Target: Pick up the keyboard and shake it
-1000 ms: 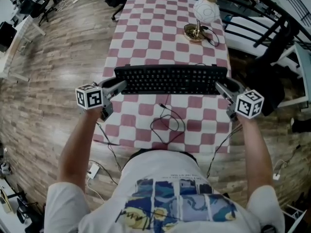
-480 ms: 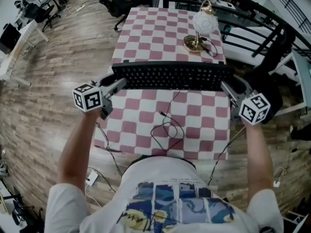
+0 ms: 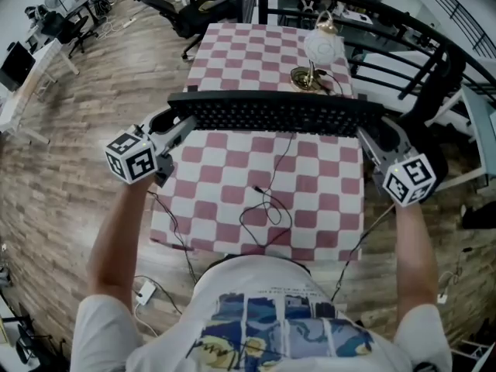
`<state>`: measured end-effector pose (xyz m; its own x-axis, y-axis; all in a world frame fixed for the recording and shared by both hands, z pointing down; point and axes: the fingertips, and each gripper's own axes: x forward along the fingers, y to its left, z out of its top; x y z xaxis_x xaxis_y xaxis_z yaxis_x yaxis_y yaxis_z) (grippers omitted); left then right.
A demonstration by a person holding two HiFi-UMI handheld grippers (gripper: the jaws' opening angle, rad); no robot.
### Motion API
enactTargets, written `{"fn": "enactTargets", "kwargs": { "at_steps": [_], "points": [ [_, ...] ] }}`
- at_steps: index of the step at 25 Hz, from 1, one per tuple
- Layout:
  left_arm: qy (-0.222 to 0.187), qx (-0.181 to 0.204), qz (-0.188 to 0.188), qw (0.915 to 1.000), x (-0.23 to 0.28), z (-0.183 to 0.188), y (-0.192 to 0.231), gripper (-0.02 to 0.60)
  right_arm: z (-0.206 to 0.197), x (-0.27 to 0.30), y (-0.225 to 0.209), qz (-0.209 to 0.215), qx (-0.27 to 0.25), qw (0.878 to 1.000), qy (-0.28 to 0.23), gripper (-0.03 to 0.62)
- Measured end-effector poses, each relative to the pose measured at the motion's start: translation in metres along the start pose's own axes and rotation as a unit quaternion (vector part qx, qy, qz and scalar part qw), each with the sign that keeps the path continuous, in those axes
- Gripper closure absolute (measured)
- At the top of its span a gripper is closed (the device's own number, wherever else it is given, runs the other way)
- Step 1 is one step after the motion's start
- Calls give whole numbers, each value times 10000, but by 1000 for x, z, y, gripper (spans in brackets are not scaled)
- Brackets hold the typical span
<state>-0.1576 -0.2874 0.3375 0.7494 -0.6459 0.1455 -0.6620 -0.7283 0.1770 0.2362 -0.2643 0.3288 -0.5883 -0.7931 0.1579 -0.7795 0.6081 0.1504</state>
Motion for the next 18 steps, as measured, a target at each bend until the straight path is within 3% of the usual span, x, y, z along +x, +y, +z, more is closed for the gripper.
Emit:
{"fn": "enactTargets", "kwargs": {
  "at_steps": [7, 18],
  "points": [
    [-391, 577, 28, 9976, -8, 44, -13, 383, 54, -12, -5, -236, -723, 9962, -417, 413],
    [-728, 1567, 259, 9846, -18, 87, -22, 383, 84, -22, -3, -747, -1568, 9832, -558, 416]
  ]
}}
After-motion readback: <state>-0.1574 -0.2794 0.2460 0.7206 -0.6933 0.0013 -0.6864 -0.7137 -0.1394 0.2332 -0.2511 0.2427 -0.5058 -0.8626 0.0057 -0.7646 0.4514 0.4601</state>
